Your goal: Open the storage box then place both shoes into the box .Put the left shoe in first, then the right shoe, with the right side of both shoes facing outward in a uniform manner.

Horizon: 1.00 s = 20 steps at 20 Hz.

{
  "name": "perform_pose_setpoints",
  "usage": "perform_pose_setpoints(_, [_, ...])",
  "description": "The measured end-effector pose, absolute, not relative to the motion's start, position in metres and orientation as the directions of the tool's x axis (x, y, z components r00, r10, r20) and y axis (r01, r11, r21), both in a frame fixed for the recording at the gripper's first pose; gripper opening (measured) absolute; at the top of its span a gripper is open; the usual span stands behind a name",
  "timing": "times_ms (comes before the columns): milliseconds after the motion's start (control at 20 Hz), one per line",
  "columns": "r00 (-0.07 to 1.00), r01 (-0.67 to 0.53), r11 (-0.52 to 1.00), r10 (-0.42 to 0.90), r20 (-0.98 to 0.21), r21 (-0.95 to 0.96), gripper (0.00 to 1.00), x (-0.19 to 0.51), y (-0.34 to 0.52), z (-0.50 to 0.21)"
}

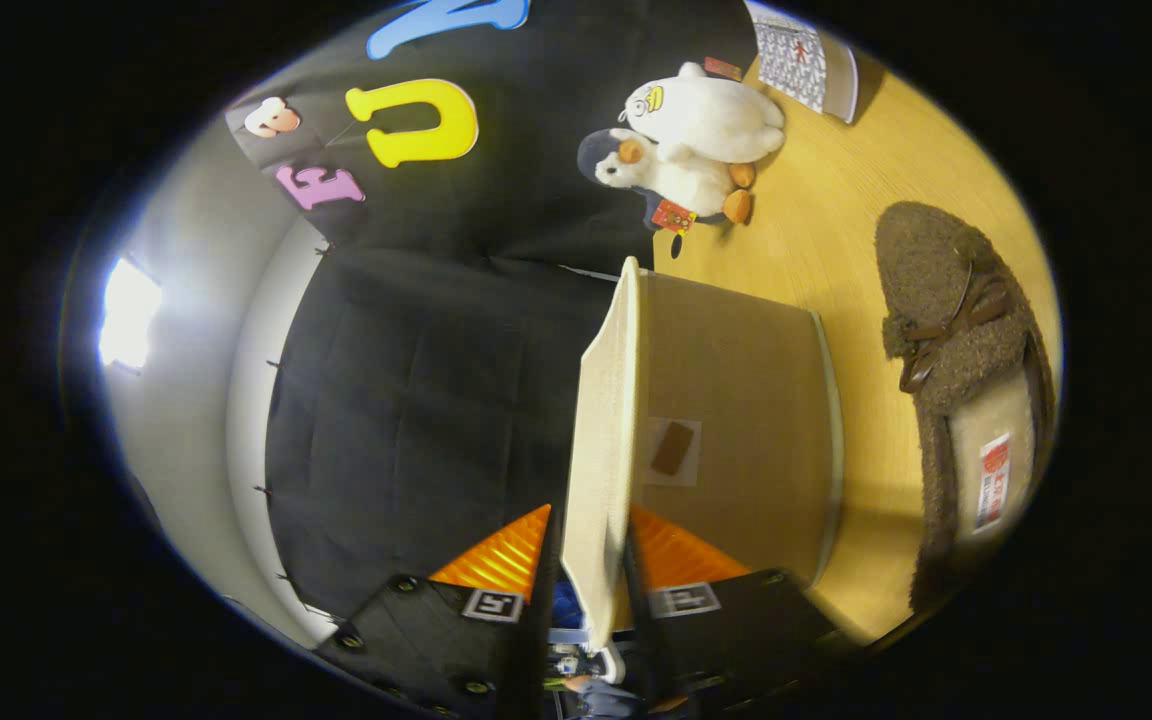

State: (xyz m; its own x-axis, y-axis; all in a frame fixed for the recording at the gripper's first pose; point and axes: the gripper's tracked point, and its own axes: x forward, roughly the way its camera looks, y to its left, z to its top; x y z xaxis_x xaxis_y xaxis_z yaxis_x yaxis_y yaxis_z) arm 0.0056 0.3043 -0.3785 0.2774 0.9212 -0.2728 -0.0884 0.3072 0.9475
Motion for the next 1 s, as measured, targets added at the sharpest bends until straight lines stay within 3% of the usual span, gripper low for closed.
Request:
perform_pose_setpoints(100, [0.267, -0.068, 0.257, 0.936, -0.231, 0.964, 0.06, -0.012, 0.344, -0.379])
perform_pose_setpoints(150, [0.269, -0.08, 0.26, 0.935, -0.231, 0.962, 0.02, -0.015, 0.347, -0.371])
perform_pose_setpoints(450, [0.291, -0.124, 0.271, 0.93, -0.226, 0.955, 0.02, -0.024, 0.348, -0.331])
perform_pose_setpoints(1000, [0.338, -0.34, 0.531, 0.839, -0.426, 0.776, 0.07, -0.038, 0.448, -0.21])
